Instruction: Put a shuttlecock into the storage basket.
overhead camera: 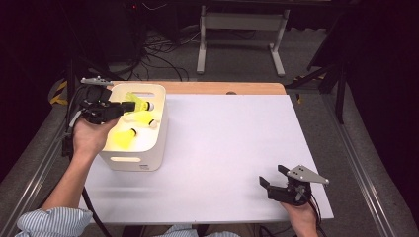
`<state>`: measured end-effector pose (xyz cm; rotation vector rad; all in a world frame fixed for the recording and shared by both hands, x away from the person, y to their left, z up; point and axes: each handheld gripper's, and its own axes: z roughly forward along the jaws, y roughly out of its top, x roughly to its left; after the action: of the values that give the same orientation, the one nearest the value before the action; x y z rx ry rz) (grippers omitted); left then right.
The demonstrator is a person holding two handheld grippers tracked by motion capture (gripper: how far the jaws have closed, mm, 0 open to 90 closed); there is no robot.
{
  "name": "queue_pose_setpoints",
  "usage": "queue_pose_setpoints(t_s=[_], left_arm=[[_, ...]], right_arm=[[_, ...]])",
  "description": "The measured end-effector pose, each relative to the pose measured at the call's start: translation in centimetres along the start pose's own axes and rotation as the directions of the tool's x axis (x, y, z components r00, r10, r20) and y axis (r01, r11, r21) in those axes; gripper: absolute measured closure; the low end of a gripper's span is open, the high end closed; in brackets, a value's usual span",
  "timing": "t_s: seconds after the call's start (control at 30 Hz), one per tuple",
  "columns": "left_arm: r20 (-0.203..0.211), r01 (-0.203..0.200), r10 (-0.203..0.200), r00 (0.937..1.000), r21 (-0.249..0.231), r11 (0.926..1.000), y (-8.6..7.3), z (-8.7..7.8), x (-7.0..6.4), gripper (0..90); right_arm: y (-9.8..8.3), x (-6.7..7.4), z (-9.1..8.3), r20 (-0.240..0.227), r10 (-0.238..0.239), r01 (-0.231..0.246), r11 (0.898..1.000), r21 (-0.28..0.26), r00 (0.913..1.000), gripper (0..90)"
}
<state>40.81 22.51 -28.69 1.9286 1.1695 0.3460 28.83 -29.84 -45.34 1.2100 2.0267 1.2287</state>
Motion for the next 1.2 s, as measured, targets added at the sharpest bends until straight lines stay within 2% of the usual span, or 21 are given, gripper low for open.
queue_pose_setpoints(t_s=[0.53,0.87,1.2], left_arm=[[-0.017,0.028,-0.027,0.9995,0.032,0.9991,-0.9,0.9,1.0,89.7],[-0.036,0.027,-0.025,0.9990,0.065,0.9975,-1.4,1.8,1.2,89.7],[-0.032,0.036,-0.033,0.9989,0.087,0.9955,-1.5,2.7,1.4,89.7]], right_arm=[[0.0,0.0,-0.1,0.001,0.000,0.000,1.000,-0.003,1.0000,17.1],[0.0,0.0,0.0,-0.002,-0.002,0.002,1.000,-0.001,1.0000,17.1],[0.0,0.0,-0.1,-0.003,0.002,-0.002,1.000,-0.005,1.0000,17.1]])
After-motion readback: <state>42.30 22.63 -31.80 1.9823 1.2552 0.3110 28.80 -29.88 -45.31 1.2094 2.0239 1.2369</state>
